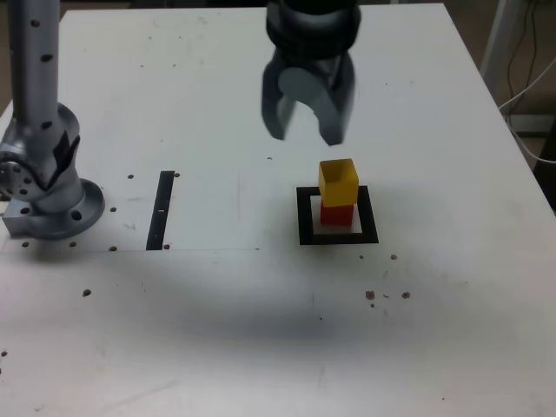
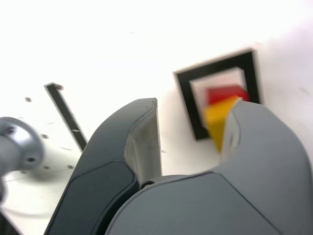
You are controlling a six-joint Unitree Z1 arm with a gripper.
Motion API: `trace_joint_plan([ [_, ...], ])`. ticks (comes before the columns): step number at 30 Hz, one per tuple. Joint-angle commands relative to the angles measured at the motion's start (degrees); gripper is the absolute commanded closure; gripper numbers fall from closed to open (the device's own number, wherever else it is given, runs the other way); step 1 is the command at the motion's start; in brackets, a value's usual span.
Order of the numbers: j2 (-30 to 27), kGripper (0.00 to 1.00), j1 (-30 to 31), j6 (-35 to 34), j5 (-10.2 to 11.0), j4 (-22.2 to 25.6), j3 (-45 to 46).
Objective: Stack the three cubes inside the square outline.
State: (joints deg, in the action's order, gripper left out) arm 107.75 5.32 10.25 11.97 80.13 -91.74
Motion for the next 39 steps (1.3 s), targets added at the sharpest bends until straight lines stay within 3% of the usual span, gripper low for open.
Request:
trace_joint_plan([
  [1, -1.24, 0.01, -1.11, 1.88, 0.46, -0.76, 0.05],
  [6, -2.93, 0.01, -5.34, 7.06, 1.35, -2.56, -0.18],
  [12, -4.54, 0.00, -14.78, 14.18, 1.70, -5.47, -0.61],
  [18, -3.61, 0.01, -23.12, 22.41, 3.80, -7.00, -4.50],
  [27, 2.03, 0.02, -32.59, 30.32, 3.39, -5.45, -13.35],
  [39, 13.76, 0.05, -44.71, 36.86, 5.16, -5.35, -23.36],
])
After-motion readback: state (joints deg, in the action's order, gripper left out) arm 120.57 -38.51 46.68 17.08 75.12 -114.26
